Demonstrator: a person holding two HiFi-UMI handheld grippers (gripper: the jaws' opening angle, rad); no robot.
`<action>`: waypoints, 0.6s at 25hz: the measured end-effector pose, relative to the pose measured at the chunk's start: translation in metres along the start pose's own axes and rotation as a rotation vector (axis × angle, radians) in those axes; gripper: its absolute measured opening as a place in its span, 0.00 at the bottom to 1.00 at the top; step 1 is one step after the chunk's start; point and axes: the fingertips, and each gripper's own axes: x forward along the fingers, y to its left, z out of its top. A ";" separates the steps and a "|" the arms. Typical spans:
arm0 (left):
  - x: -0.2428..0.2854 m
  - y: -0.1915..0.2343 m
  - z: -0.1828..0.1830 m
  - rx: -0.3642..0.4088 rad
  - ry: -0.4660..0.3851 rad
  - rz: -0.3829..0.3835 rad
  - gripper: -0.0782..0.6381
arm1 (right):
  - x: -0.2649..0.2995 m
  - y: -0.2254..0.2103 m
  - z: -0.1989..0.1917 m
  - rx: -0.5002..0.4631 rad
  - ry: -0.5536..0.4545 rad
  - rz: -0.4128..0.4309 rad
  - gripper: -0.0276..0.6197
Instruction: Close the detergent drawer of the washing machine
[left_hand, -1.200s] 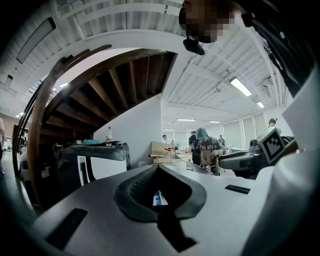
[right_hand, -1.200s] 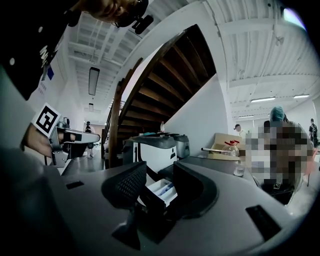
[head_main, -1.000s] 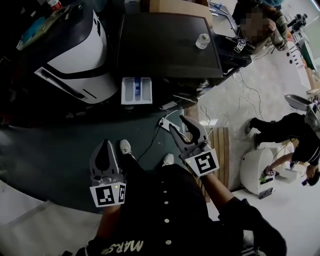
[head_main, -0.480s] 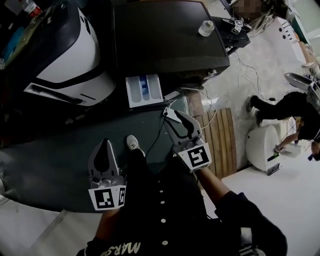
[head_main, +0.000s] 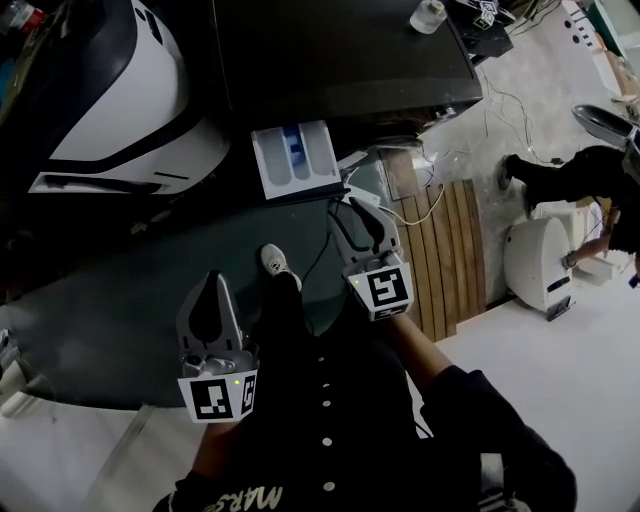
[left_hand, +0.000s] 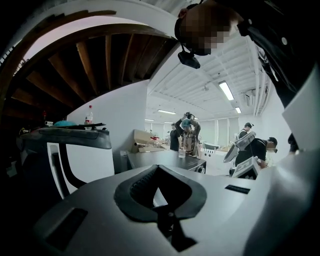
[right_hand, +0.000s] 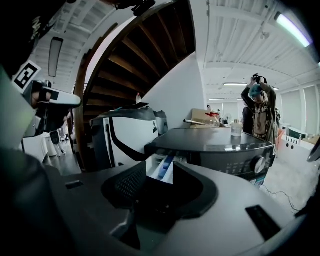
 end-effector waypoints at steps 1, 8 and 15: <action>0.001 0.001 -0.003 0.000 0.009 -0.003 0.11 | 0.004 -0.001 -0.007 0.008 0.013 -0.017 0.32; 0.008 0.005 -0.023 -0.013 0.068 -0.032 0.11 | 0.023 -0.009 -0.054 0.049 0.084 -0.110 0.32; 0.010 0.011 -0.045 -0.033 0.127 -0.049 0.11 | 0.037 -0.010 -0.076 0.075 0.112 -0.182 0.32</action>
